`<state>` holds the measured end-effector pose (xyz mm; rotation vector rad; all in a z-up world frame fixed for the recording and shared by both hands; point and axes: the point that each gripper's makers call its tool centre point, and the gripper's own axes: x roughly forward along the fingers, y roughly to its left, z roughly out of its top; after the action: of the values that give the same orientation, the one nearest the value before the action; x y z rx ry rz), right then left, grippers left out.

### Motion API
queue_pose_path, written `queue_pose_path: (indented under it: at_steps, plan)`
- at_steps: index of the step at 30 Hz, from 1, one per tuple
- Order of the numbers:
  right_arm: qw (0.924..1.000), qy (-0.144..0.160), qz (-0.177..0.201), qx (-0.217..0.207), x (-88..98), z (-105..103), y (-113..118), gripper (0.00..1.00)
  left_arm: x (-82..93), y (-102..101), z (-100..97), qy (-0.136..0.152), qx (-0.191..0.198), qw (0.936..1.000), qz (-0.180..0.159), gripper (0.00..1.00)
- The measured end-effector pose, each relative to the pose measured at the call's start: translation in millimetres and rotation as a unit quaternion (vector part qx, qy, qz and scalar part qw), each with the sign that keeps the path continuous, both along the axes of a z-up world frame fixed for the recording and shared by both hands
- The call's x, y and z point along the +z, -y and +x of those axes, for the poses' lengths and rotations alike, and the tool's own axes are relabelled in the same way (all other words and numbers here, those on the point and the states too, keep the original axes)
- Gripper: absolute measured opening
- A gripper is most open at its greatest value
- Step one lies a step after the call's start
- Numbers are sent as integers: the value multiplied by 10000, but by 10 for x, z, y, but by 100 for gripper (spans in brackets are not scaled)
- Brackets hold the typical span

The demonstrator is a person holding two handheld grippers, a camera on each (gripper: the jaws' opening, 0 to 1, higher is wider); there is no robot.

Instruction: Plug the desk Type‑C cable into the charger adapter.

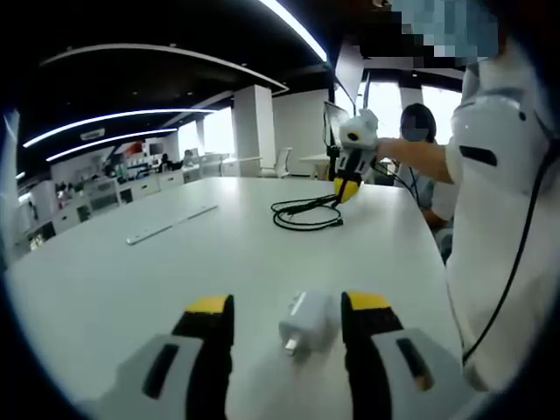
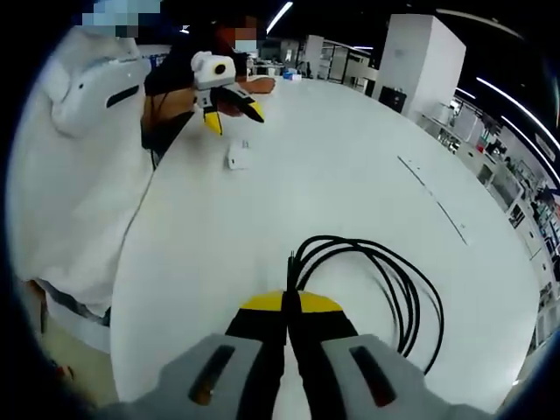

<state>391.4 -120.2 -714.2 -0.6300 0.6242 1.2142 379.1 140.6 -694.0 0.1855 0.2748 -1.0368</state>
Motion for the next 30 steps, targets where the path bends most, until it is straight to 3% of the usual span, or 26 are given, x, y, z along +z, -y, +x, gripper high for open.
queue_pose_path:
  at_steps: [30]
  plan:
    - [9994,-79,14,323,-46,-115,-226,1,-24,-15,-35,-34,-81,9997,217,44]
